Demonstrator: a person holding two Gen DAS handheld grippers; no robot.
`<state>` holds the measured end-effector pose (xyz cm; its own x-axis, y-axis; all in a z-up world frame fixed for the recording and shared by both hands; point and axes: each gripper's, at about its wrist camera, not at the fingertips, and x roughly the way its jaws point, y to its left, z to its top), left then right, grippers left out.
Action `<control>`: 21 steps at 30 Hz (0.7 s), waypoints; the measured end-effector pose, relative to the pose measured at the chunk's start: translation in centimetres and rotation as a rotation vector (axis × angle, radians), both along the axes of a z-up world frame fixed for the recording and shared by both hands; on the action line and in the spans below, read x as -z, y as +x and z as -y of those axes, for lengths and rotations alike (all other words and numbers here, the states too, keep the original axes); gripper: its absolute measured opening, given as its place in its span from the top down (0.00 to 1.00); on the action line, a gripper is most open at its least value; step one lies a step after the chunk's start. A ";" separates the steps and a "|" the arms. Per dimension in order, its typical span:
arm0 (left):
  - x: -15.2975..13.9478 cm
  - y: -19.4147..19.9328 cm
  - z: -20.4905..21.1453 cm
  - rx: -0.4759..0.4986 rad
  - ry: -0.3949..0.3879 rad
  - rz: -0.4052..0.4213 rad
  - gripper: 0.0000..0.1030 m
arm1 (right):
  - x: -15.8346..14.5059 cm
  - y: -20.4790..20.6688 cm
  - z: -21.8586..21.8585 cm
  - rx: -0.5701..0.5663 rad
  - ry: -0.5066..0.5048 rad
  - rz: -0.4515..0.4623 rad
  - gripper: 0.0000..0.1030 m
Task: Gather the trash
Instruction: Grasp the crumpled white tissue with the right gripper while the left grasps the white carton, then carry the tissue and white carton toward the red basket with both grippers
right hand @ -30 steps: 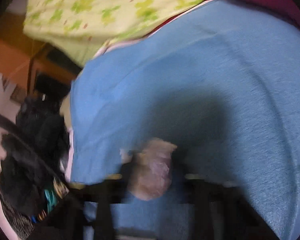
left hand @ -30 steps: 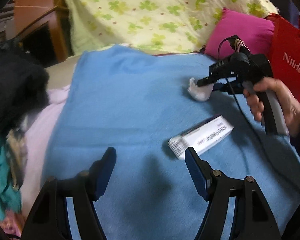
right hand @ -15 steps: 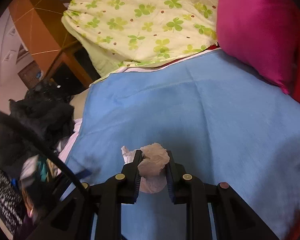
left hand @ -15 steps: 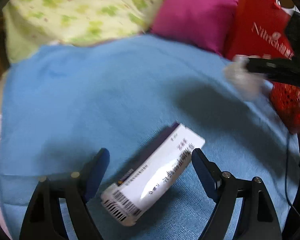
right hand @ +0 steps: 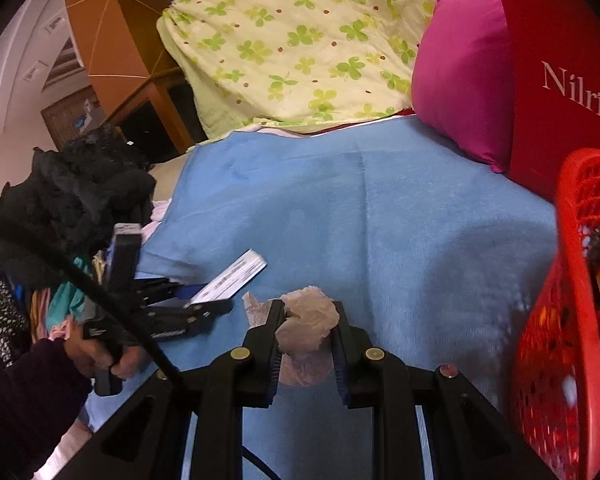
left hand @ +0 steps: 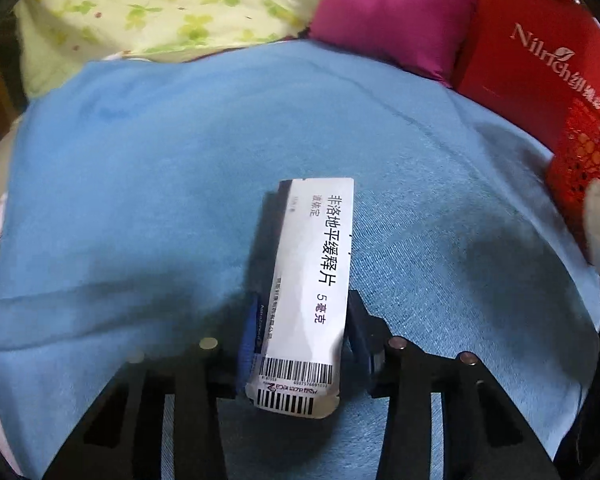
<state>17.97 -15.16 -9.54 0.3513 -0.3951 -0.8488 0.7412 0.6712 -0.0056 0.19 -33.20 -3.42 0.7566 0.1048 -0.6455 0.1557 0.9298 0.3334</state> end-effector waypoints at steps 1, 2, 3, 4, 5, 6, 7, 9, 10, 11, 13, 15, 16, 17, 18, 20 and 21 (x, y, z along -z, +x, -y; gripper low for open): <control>-0.2 -0.4 0.0 -0.020 0.004 0.010 0.59 | -0.2 -0.4 -0.1 -0.002 0.003 0.002 0.77; -0.4 -0.7 0.0 -0.038 0.001 0.017 0.59 | -0.3 -1.0 -0.2 0.001 0.006 0.008 0.77; -0.8 -1.1 -0.1 -0.052 -0.007 0.023 0.59 | -0.6 -1.6 -0.3 0.004 0.004 0.013 0.77; -1.5 -1.9 -0.3 -0.070 -0.026 0.034 0.59 | -0.8 -2.0 -0.5 0.005 -0.001 0.018 0.78; -1.9 -2.4 -0.5 -0.078 -0.039 0.041 0.59 | -1.2 -2.7 -0.7 0.006 -0.014 0.024 0.78; -2.6 -3.1 -0.8 -0.087 -0.054 0.050 0.59 | -1.5 -3.2 -0.8 0.007 -0.023 0.032 0.78; -3.5 -4.1 -1.1 -0.097 -0.064 0.069 0.59 | -2.0 -4.1 -0.9 0.006 -0.032 0.044 0.77; -5.4 -6.4 -1.6 -0.120 -0.058 0.138 0.59 | -3.0 -5.5 -0.9 0.013 -0.045 0.067 0.78; -6.5 -7.6 -1.8 -0.134 -0.057 0.169 0.59 | -3.6 -6.4 -0.9 0.019 -0.053 0.081 0.77; -7.4 -8.6 -2.2 -0.148 -0.063 0.188 0.59 | -4.1 -7.1 -0.8 0.023 -0.057 0.091 0.77; -9.5 -10.9 -2.9 -0.191 -0.061 0.231 0.59 | -5.1 -8.9 -0.7 0.032 -0.063 0.117 0.77; -11.4 -13.1 -3.3 -0.230 -0.040 0.284 0.59 | -5.9 -10.4 -0.6 0.040 -0.061 0.137 0.77; -12.4 -14.2 -3.5 -0.248 -0.039 0.305 0.59 | -6.4 -11.3 -0.5 0.045 -0.054 0.148 0.78; -13.2 -15.2 -3.5 -0.260 -0.045 0.321 0.59 | -6.8 -11.9 -0.6 0.049 -0.052 0.156 0.78; -14.0 -16.1 -3.5 -0.269 -0.051 0.340 0.59 | -7.2 -12.5 -0.6 0.054 -0.053 0.166 0.78; -15.5 -17.9 -3.4 -0.282 -0.050 0.388 0.59 | -8.1 -13.9 -0.9 0.058 -0.055 0.187 0.77; -16.4 -19.1 -3.3 -0.287 -0.049 0.419 0.59 | -8.5 -14.6 -1.0 0.059 -0.055 0.199 0.77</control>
<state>-1.11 -11.85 6.88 0.7577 -0.2687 -0.5947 0.4724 0.8546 0.2157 -14.42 -32.17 5.09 0.8733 0.0251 -0.4865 0.1467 0.9388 0.3118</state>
